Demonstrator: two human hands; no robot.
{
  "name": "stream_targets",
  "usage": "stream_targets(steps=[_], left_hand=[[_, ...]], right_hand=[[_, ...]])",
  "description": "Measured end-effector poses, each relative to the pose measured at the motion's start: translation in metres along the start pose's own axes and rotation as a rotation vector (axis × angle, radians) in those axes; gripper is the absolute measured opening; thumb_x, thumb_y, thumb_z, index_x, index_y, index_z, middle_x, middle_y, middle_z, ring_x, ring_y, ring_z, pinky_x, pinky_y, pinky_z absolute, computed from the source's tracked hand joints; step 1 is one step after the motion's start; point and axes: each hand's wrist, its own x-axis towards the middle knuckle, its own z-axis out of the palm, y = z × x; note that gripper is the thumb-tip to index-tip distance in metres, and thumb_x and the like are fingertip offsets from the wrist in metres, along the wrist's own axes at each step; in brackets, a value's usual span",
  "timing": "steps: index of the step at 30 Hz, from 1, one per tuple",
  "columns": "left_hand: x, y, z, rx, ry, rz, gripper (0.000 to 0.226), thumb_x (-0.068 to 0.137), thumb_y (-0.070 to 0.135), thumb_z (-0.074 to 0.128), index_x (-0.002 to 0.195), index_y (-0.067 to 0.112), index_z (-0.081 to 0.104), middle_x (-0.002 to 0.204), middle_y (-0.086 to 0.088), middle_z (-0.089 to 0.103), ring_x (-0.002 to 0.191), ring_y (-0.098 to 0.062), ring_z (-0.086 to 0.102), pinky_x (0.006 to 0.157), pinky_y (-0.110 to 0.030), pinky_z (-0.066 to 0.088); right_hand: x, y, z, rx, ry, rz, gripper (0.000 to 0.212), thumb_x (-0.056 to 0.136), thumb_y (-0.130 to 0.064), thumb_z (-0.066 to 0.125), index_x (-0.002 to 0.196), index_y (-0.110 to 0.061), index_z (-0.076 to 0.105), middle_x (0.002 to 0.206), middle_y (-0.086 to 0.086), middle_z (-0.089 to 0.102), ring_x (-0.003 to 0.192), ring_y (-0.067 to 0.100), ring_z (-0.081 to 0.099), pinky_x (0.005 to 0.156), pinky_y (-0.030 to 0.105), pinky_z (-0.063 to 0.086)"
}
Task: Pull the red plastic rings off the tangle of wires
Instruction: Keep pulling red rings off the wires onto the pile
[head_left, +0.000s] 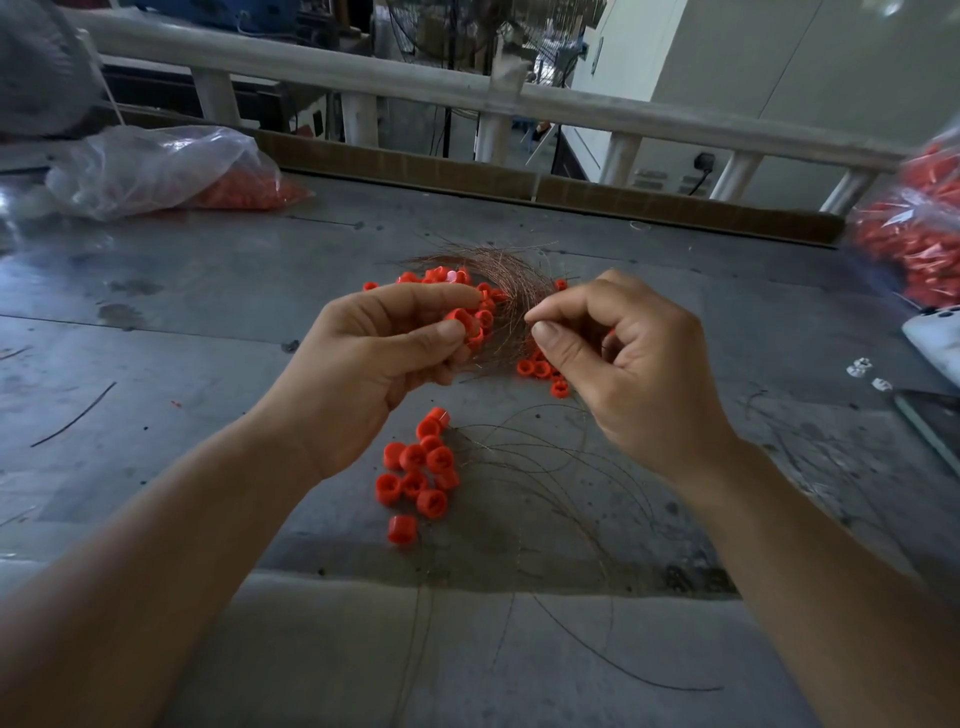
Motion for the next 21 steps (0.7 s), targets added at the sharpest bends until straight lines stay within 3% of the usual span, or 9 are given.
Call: stream_targets(steps=[5,11,21], left_hand=[[0.0009,0.0001,-0.0009,-0.059,0.01,-0.004,0.022,0.064,0.002,0.056,0.078,0.01,0.071,0.073,-0.005,0.071,0.066,-0.011,0.067,0.061,-0.017,0.053],[-0.0001,-0.001,-0.0021,-0.008,-0.059,0.01,0.027,0.066,0.001,0.057,0.09,0.008,0.067,0.072,-0.003,0.07,0.065,-0.01,0.067,0.06,-0.018,0.053],[-0.0016,0.0005,-0.0001,-0.049,-0.138,0.01,0.03,0.064,-0.005,0.055,0.08,0.011,0.075,0.076,-0.005,0.071,0.069,-0.011,0.068,0.062,-0.017,0.053]], right_hand=[[0.0005,0.0006,0.0004,0.013,-0.002,0.015,0.007,0.081,-0.012,0.062,0.084,-0.016,0.067,0.073,-0.018,0.052,0.065,-0.002,0.05,0.059,0.007,0.037],[0.0008,-0.0012,-0.0002,0.023,0.0,-0.002,0.007,0.081,-0.018,0.063,0.08,-0.024,0.061,0.071,-0.015,0.054,0.063,0.0,0.049,0.059,0.008,0.038],[0.0005,0.0,0.0018,-0.014,-0.045,0.006,0.007,0.08,-0.016,0.063,0.078,-0.011,0.067,0.071,-0.016,0.052,0.063,0.001,0.052,0.058,0.011,0.041]])
